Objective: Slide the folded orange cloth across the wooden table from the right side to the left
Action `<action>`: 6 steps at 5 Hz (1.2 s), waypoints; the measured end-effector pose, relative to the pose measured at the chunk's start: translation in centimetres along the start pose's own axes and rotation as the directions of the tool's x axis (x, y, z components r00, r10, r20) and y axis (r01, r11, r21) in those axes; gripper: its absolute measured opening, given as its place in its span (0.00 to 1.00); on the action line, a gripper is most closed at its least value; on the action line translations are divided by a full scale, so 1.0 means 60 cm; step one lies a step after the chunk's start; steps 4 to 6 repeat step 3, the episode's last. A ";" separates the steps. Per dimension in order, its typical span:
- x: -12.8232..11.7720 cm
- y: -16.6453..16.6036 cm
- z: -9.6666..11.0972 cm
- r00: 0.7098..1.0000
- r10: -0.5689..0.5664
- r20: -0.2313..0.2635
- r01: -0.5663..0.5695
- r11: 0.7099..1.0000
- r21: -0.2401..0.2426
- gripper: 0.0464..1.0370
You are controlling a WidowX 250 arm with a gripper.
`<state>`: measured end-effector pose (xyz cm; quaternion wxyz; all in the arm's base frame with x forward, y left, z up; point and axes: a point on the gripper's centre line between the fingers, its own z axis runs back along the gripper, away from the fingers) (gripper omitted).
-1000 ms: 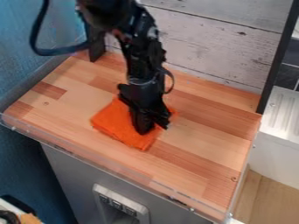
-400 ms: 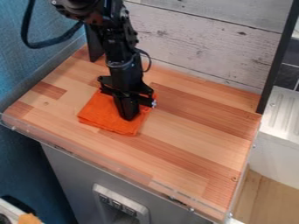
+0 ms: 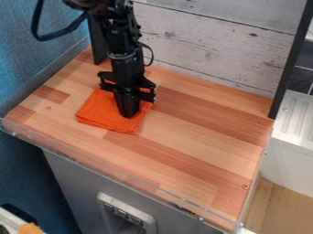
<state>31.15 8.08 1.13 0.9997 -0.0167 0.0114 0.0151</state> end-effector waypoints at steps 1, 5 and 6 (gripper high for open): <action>0.003 0.007 0.011 1.000 0.012 -0.024 -0.012 1.000 0.015 0.18; -0.012 -0.003 0.080 1.000 0.012 -0.016 -0.011 0.999 0.045 0.71; -0.012 -0.003 0.080 1.000 0.012 -0.016 -0.011 0.999 0.045 0.71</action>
